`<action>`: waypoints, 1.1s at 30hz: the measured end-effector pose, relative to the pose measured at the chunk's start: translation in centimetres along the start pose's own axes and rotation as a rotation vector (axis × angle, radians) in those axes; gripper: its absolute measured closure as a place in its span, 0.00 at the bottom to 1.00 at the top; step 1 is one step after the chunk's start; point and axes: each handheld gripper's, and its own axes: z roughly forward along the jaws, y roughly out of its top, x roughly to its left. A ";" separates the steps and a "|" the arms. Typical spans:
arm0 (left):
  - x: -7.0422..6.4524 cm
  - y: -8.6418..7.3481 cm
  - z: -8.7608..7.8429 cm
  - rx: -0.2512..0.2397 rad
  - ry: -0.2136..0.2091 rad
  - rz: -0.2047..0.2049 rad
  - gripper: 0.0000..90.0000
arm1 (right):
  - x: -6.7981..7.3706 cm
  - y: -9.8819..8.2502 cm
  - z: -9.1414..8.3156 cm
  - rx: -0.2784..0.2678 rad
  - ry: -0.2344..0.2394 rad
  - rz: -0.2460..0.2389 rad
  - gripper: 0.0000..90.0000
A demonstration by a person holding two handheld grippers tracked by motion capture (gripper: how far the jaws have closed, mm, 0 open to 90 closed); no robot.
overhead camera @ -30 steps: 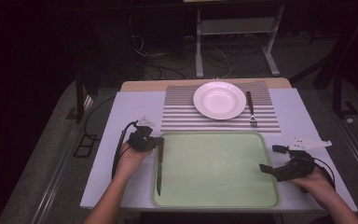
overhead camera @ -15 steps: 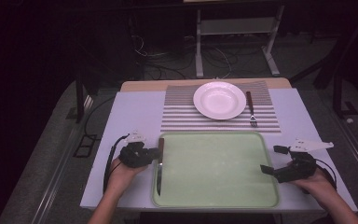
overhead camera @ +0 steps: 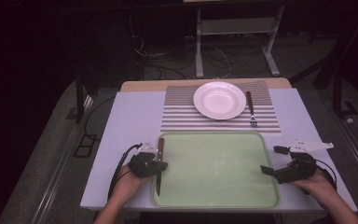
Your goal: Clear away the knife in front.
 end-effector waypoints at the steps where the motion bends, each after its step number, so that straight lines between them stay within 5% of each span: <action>1: 0.0 0.0 0.0 -0.005 -0.001 -0.004 0.99 | 0.0 0.0 0.0 0.000 0.000 0.000 0.00; 5: 0.0 0.0 -0.1 -0.016 0.002 0.001 0.95 | 0.1 0.0 0.0 0.004 0.002 -0.003 0.00; 8: 0.0 0.3 -0.6 -0.070 -0.015 -0.007 0.89 | 0.1 0.0 0.0 0.005 0.005 -0.004 0.00; 20: 0.9 0.2 -3.1 -0.239 -0.020 -0.031 0.48 | 0.6 -0.1 -0.1 0.014 0.011 -0.022 0.00; 33: 1.9 -0.7 -3.7 -0.275 0.054 -0.043 0.03 | 0.8 -0.1 -0.3 0.007 0.024 -0.027 0.00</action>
